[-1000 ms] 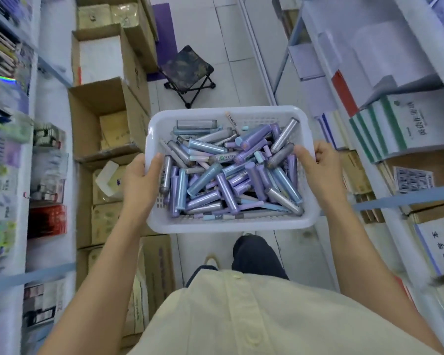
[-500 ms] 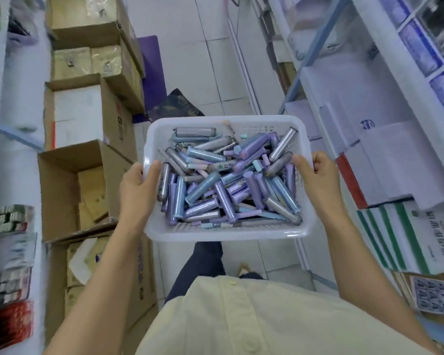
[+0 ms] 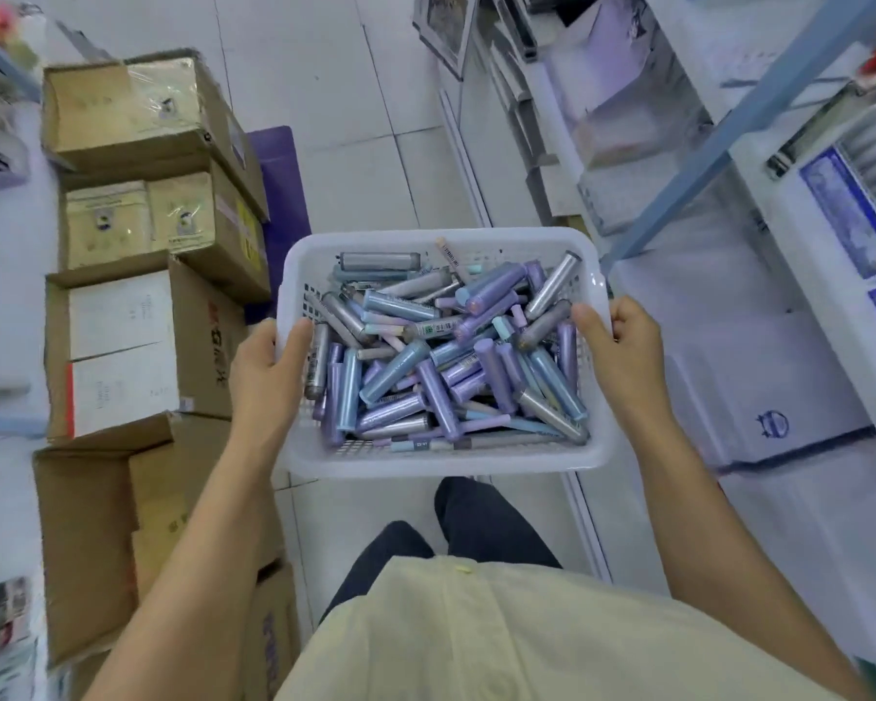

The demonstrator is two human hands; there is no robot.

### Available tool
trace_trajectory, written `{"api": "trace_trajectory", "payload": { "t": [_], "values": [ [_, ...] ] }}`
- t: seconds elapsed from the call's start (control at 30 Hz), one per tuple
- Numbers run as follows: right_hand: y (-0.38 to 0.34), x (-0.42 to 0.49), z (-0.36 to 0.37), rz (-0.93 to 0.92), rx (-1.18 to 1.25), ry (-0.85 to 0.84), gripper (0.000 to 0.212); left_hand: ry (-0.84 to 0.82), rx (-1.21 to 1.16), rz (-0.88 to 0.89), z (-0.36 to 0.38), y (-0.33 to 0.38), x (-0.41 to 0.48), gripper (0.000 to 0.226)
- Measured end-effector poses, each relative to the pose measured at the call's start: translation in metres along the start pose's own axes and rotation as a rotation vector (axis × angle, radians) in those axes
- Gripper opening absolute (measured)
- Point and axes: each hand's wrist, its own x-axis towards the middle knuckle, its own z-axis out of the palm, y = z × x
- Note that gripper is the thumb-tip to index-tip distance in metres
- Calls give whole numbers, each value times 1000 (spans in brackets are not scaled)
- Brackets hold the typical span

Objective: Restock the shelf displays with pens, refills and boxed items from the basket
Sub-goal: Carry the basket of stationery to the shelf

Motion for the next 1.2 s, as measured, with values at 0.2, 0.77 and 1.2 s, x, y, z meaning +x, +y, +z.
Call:
{"api": "trace_trajectory", "payload": {
  "t": [0.2,0.77,1.2],
  "values": [
    [-32,107,28,-3,2,-28,51,6,-18,-32,16,37,100,51],
    [-79,375,78,54,12,30,41,-59,-7,-13,108,130,376,45],
    [-91,480,106,161,69,245,41,-258,105,152,162,189,547,42]
  ]
}}
